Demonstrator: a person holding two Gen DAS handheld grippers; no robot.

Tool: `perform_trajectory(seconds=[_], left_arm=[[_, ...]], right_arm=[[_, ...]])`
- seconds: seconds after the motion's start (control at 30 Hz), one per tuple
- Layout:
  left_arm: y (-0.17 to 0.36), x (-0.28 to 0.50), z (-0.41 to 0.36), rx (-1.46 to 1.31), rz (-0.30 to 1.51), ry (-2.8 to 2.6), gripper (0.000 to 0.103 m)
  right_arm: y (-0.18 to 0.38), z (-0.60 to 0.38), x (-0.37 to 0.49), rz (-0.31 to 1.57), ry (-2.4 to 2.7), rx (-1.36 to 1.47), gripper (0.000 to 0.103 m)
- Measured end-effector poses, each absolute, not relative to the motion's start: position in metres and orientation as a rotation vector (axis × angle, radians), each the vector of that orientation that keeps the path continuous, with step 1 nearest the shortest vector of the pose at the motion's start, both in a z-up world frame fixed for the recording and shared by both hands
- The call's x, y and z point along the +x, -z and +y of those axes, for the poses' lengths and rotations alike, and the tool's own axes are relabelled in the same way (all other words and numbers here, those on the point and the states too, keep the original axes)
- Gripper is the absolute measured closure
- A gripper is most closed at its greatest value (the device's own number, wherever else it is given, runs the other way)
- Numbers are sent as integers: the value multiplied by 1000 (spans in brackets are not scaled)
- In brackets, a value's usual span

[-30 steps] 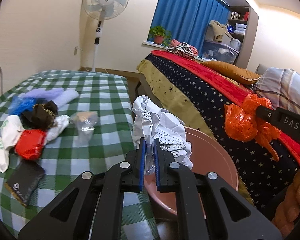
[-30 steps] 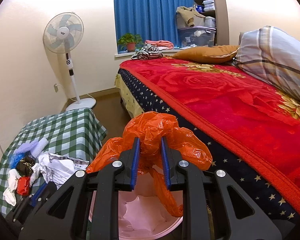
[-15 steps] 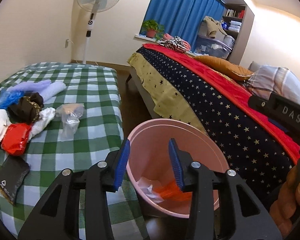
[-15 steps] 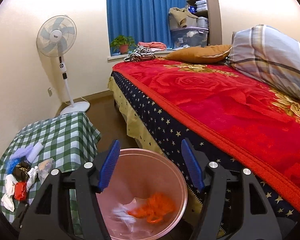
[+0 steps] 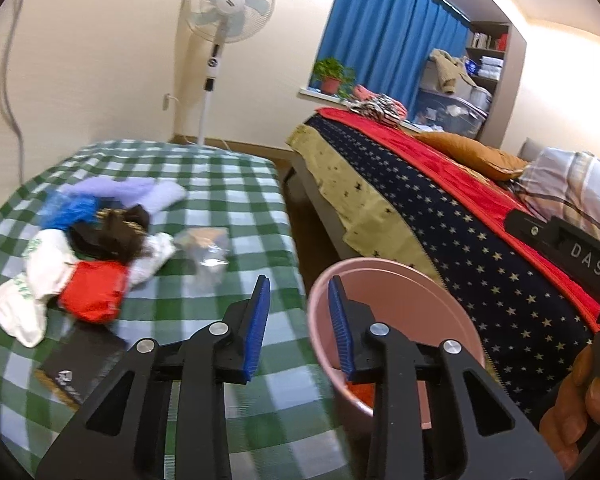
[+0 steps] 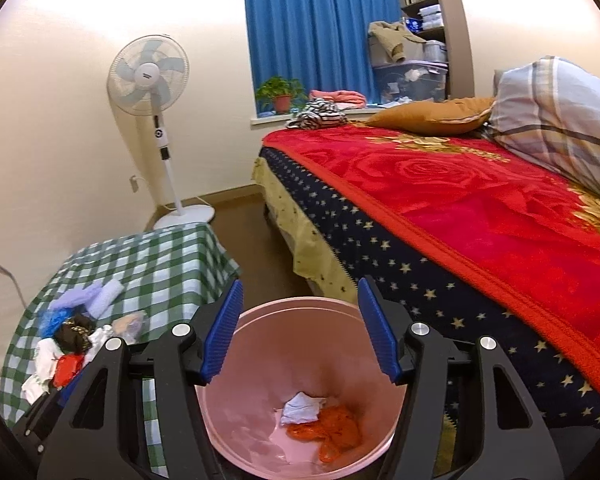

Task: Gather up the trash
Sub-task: 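Move both open grippers back over the table, then grasp the white green-print bag with the left gripper while the right grasps the clear plastic bag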

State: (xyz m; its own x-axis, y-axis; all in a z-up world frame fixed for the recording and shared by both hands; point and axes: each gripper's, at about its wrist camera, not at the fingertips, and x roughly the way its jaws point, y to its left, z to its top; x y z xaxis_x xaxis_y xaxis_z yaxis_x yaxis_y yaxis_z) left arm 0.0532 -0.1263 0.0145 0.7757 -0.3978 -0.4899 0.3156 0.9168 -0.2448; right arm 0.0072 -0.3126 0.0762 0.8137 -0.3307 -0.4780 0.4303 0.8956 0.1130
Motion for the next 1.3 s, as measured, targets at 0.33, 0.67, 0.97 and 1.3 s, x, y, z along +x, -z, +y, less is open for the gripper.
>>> perform_trajectory(seconds=[0.33, 0.67, 0.97, 1.3], left_arm=[[-10, 54, -66, -174, 552, 191, 73], [11, 63, 2, -193, 620, -82, 73], [25, 78, 33, -242, 705, -128, 59], [37, 101, 34, -223, 783, -129, 47]], right_arm=[[-69, -283, 25, 473, 304, 234, 51], [-57, -247, 52, 498, 201, 245, 54], [-40, -222, 78, 539, 150, 273, 54], [-6, -198, 118, 659, 55, 281, 42]])
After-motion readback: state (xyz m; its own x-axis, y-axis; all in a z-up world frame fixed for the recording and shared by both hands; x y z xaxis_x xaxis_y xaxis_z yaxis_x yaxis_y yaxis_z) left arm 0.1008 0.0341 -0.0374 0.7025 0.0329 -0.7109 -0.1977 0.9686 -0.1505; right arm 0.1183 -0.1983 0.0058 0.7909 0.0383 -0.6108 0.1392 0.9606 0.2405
